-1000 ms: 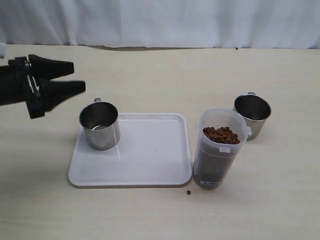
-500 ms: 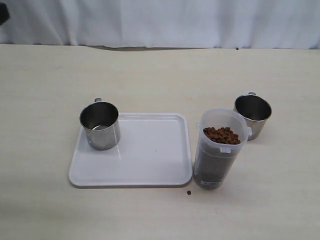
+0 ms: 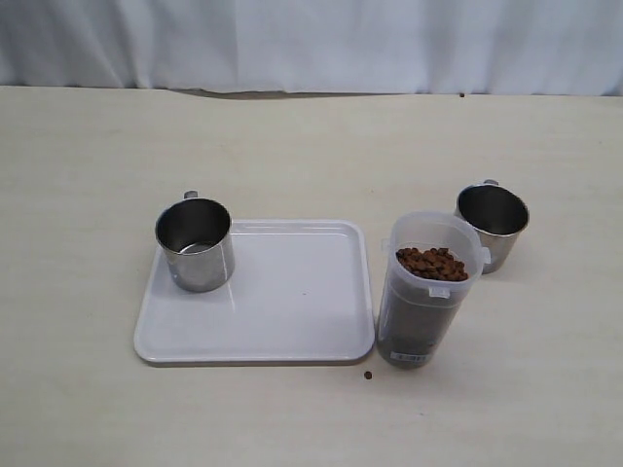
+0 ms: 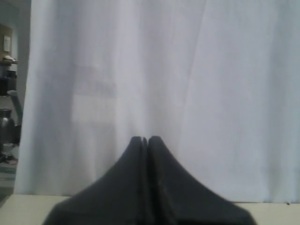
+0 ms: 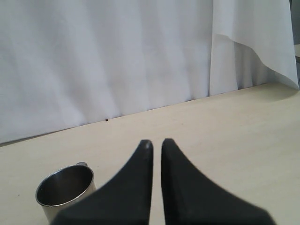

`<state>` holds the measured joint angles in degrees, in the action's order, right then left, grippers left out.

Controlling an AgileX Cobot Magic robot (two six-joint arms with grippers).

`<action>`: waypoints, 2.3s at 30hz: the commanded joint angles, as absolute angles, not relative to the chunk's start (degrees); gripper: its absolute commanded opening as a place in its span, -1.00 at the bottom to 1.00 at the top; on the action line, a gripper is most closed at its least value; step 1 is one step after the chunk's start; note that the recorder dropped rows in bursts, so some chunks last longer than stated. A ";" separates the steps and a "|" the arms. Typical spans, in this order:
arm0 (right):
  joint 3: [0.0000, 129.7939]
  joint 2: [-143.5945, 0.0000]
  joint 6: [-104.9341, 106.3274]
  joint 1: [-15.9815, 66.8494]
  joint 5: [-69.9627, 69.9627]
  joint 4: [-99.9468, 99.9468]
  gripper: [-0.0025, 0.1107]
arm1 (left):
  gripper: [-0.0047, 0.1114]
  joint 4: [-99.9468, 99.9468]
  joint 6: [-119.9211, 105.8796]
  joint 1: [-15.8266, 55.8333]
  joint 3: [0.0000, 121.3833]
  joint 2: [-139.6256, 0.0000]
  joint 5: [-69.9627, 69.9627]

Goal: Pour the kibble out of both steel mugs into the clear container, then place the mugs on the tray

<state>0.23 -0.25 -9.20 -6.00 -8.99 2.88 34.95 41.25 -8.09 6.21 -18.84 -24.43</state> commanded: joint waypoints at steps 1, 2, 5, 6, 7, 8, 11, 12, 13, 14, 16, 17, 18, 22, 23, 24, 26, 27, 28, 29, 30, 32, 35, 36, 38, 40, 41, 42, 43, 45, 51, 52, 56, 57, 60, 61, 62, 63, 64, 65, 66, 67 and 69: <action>0.00 0.00 -9.15 -5.91 -9.26 2.73 -0.87 | -0.92 33.31 40.55 -8.24 3.33 -11.38 -18.76; 0.00 0.00 -9.15 -5.91 -9.26 2.73 -0.87 | -0.92 33.31 40.55 -8.24 3.00 -10.29 -17.75; 0.00 0.00 -9.15 -5.91 -9.26 2.73 -0.87 | -0.92 33.31 40.43 -5.82 2.36 -6.96 -14.72; 0.00 0.00 -9.15 -5.91 -9.26 2.73 -0.87 | -0.92 33.31 40.33 -4.93 2.08 -5.77 -14.02; 0.00 0.00 -9.15 -5.91 -9.26 2.73 -0.87 | -0.92 33.31 40.33 -4.24 1.47 -4.37 -13.92; 0.00 0.00 -9.15 -5.91 -9.26 2.73 -0.87 | -0.92 33.31 40.33 -3.88 0.90 -2.73 -13.51; 0.00 0.00 -9.15 -5.91 -9.26 2.73 -0.87 | -0.92 33.31 40.33 -3.55 0.00 0.00 -11.25; 0.00 0.00 -9.15 -5.91 -9.26 2.73 -0.87 | -0.92 33.31 40.33 -3.49 0.00 0.00 -10.85; 0.00 0.00 -9.15 -5.91 -9.26 2.73 -0.87 | -0.92 34.19 40.04 -3.27 0.00 0.00 -8.62; 0.00 0.00 -9.13 -5.91 -9.26 2.73 -0.87 | -0.92 35.05 40.04 -3.24 0.00 0.00 -6.58; 0.00 0.00 -9.13 -5.91 -9.26 2.73 -0.87 | -0.92 35.48 40.04 -2.67 0.00 0.00 -5.28; 0.00 0.00 -9.13 -5.91 -9.14 2.73 -0.87 | -0.92 35.48 40.04 -1.93 0.00 0.00 -5.04; 0.00 0.00 -9.13 -5.91 -9.14 2.73 -0.87 | -0.92 35.48 40.04 -1.27 0.00 0.00 -4.94; 0.00 0.00 -9.13 -5.91 -9.14 2.73 -0.87 | -0.92 35.48 40.04 2.57 0.00 0.00 -2.90; 0.00 0.00 -9.13 -5.91 -9.14 2.73 -0.87 | -0.92 35.48 40.04 3.05 0.00 0.00 -2.03; 0.00 0.00 -9.13 -5.91 -9.14 2.73 -0.87 | -0.92 35.48 40.04 3.30 0.00 0.00 -1.45; 0.00 0.00 -9.13 -5.91 -9.14 2.73 -0.87 | -0.92 35.48 40.04 3.30 0.00 0.00 -0.79; 0.00 0.00 -9.13 -5.91 -9.14 2.73 -0.87 | -0.92 35.48 40.04 3.30 0.00 0.00 -0.79; 0.00 0.00 -9.13 -5.91 -9.14 2.73 -0.87 | -0.92 35.37 40.04 3.30 0.00 0.00 -1.16; 0.00 0.00 -9.13 -5.91 -9.14 2.73 -0.87 | -0.92 35.37 40.04 3.30 0.00 0.00 -1.65; 0.00 0.00 -9.13 -5.91 -9.14 2.73 -0.87 | -0.92 35.37 40.04 3.30 0.00 0.00 -2.30; 0.00 0.00 -9.13 -5.91 -9.14 2.73 -0.87 | -0.92 34.99 40.04 3.30 0.00 0.00 -2.31; 0.00 0.00 -9.13 -5.91 -9.14 2.73 -0.87 | -0.92 23.35 29.93 3.30 0.00 0.00 -0.77; 0.00 0.00 -9.13 -5.91 -9.14 2.73 -0.87 | -0.92 9.28 17.74 3.30 0.00 0.00 1.10; 0.00 0.00 -9.13 -5.91 -9.14 2.73 -0.87 | -0.92 -9.51 -3.28 3.30 0.00 0.00 4.61; 0.00 0.00 -9.13 -5.91 -9.14 2.73 -0.87 | -0.92 -13.22 -8.68 3.30 0.00 0.00 7.11; 0.00 0.00 -9.13 -5.91 -9.14 2.73 -0.87 | -0.92 -12.66 -8.68 3.30 0.00 0.00 7.38; 0.00 0.00 -9.13 -5.91 -9.14 2.73 -0.87 | -0.92 -12.40 -8.68 3.30 0.00 0.00 7.16; 0.00 0.00 -9.13 -5.91 -9.14 2.73 -0.87 | -0.92 -11.51 -8.68 3.30 0.00 0.00 7.15; 0.00 0.00 -9.13 -5.91 -9.14 2.73 -0.87 | -0.92 -11.26 -8.68 3.30 0.00 0.00 7.80; 0.00 0.00 -9.13 -5.91 -9.14 2.73 -0.87 | -0.92 -11.26 -8.68 3.30 0.00 0.00 8.07; 0.00 0.00 -9.13 -5.91 -9.14 2.73 -0.87 | -0.92 -11.15 -8.68 3.30 0.00 0.00 8.06; 0.00 0.00 -9.13 -5.91 -9.14 2.73 -0.87 | -0.92 -11.21 -8.68 3.30 0.00 0.00 8.21; 0.00 0.00 -9.13 -5.91 -9.14 2.73 -0.87 | -0.92 -11.21 -8.68 3.30 0.00 0.00 8.21; 0.00 0.00 -9.13 -5.91 -9.14 2.73 -0.87 | -0.92 -11.21 -8.68 3.30 0.00 0.00 8.21; 0.00 0.00 -9.13 -5.91 -9.14 2.73 -0.87 | -0.92 -11.21 -8.68 3.30 0.00 0.00 8.21; 0.00 0.00 -9.13 -5.91 -9.14 2.73 -0.87 | -0.92 -11.21 -8.68 3.30 0.00 0.00 8.21; 0.00 0.00 -9.13 -5.91 -9.14 2.73 -0.87 | -0.92 -11.21 -8.68 3.30 0.00 0.00 8.21; 0.00 0.00 -9.13 -5.91 -9.14 2.73 -0.87 | -0.92 -11.21 -8.68 3.30 0.00 0.00 8.21; 0.00 0.00 -9.13 -5.91 -9.14 2.73 -0.87 | -0.92 -11.21 -8.68 3.30 0.00 0.00 8.21; 0.00 0.00 -9.13 -5.91 -9.14 2.73 -0.87 | -0.92 -11.21 -8.68 3.30 0.00 0.00 8.21; 0.00 0.00 -9.13 -5.91 -9.14 2.73 -0.87 | -0.92 -11.21 -8.68 3.30 0.00 0.00 8.21; 0.00 0.00 -9.13 -5.91 -9.14 2.73 -0.87 | -0.92 -11.21 -8.68 3.30 0.00 0.00 8.21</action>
<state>0.23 -0.25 -9.20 -6.00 -8.99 2.88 -10.98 -8.44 2.81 0.15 -0.28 8.09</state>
